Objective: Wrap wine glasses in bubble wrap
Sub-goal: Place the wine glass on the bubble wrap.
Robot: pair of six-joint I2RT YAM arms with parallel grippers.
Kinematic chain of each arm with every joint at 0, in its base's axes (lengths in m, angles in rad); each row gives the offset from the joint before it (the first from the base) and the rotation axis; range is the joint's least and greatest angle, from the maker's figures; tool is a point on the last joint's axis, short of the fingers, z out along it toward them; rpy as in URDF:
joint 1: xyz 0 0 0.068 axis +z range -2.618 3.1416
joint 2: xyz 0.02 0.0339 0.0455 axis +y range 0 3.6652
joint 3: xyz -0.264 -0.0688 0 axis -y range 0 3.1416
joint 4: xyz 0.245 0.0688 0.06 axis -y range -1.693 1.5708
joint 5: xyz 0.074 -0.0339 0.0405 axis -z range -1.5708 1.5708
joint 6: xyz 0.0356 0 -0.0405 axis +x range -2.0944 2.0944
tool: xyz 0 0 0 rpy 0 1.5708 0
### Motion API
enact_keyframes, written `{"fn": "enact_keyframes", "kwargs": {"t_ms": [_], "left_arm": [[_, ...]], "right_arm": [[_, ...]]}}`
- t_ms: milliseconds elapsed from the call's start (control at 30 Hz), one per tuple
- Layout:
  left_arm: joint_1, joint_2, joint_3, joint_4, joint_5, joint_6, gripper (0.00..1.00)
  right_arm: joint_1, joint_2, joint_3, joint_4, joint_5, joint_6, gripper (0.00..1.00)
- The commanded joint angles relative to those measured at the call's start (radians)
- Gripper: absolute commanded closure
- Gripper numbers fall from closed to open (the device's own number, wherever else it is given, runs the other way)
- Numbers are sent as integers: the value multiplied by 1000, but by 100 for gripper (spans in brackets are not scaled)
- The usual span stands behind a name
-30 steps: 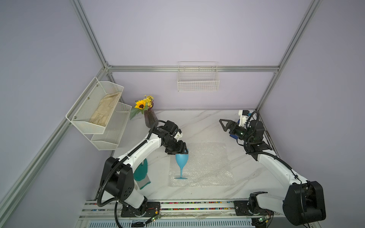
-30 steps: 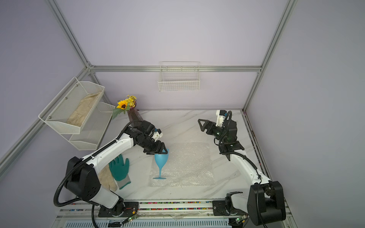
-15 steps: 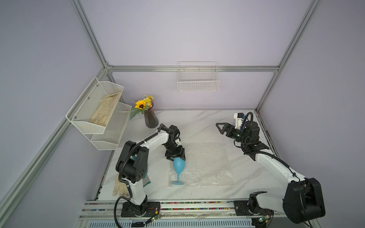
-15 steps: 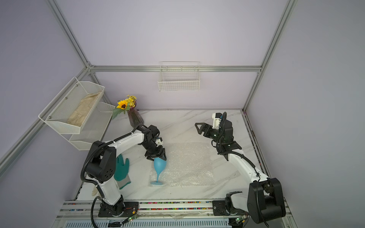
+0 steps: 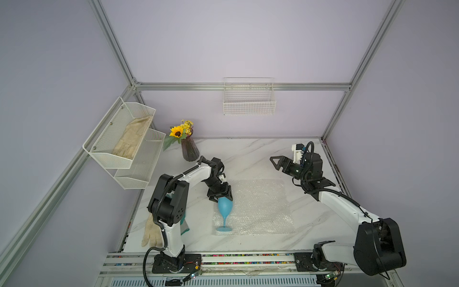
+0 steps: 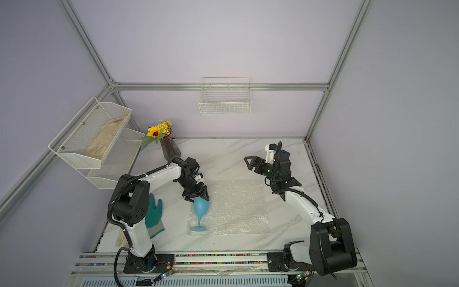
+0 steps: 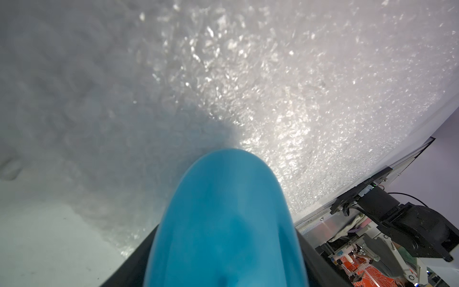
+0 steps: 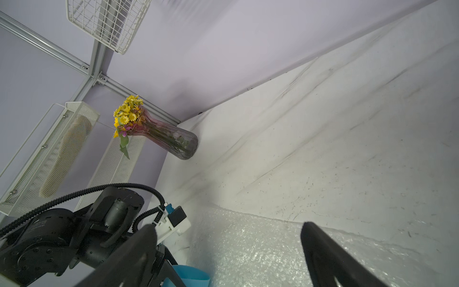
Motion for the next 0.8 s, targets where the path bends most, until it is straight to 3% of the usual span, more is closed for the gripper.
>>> {"fn": "enact_keyframes", "kwargs": {"t_ms": [0, 133, 167, 200, 467, 567, 633, 767], "left_arm": [[5, 3, 57, 15, 17, 3, 26], [8, -14, 65, 14, -7, 2, 11], [9, -23, 68, 13, -7, 0, 1], [8, -35, 75, 6, -8, 1, 0], [83, -261, 73, -25, -118, -24, 0], [130, -384, -36, 39, -129, -37, 0], [149, -462, -154, 113, -105, -54, 4], [160, -588, -347, 186, -116, -80, 16]], "right_arm": [[5, 14, 20, -23, 10, 2, 6], [6, 26, 25, -30, 13, 2, 6], [8, 29, 25, -33, 15, 3, 6], [10, 33, 27, -36, 19, 4, 6], [116, 48, 57, -101, 81, 41, 6], [207, 50, 54, -91, 87, 97, 8], [279, 84, 54, -78, 85, 135, 16], [413, 118, 79, -106, 91, 195, 20]]}}
